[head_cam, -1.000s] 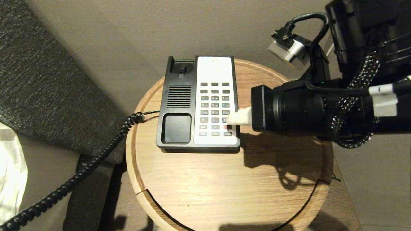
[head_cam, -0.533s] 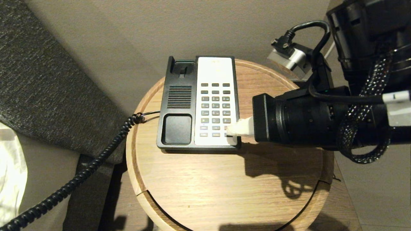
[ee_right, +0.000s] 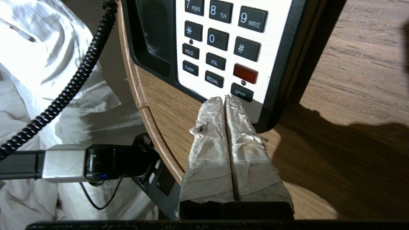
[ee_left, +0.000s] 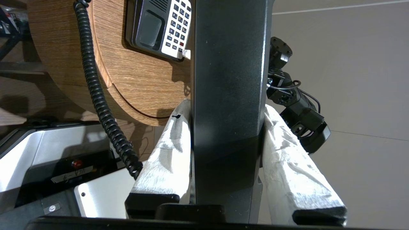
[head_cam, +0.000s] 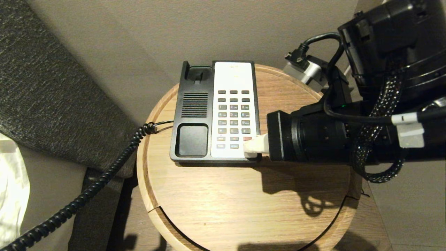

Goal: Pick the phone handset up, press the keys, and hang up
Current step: Dial the number

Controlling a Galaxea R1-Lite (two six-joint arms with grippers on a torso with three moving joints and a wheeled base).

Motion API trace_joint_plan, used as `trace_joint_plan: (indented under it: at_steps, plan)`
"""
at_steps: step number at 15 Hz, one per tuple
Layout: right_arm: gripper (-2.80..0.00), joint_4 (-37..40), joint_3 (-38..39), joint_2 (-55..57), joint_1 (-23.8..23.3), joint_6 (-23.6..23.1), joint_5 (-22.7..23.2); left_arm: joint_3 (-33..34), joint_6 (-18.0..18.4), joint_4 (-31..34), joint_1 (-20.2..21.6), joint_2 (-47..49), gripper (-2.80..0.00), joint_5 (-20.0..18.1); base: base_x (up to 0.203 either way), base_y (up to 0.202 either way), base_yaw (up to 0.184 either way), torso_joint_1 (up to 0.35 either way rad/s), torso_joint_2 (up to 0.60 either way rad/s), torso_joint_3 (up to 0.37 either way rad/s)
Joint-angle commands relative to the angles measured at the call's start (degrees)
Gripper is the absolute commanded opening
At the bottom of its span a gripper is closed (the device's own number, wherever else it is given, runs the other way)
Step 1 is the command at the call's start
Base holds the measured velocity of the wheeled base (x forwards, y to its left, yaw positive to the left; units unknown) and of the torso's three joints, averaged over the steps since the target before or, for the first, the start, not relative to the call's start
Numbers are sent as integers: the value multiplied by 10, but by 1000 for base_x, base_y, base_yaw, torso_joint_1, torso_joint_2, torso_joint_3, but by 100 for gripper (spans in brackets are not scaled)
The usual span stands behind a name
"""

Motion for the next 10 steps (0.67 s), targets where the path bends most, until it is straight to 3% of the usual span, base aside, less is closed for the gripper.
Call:
trace_joint_plan:
  at_steps: [1, 10]
  plan:
    - [-280, 1, -1, 6, 0, -1, 0, 0, -3, 2, 0, 0, -280, 1, 0, 0, 0, 0, 0, 0]
    - [-280, 1, -6, 13, -13, -35, -4, 6, -3, 2, 0, -8, -280, 1, 0, 0, 0, 0, 0, 0]
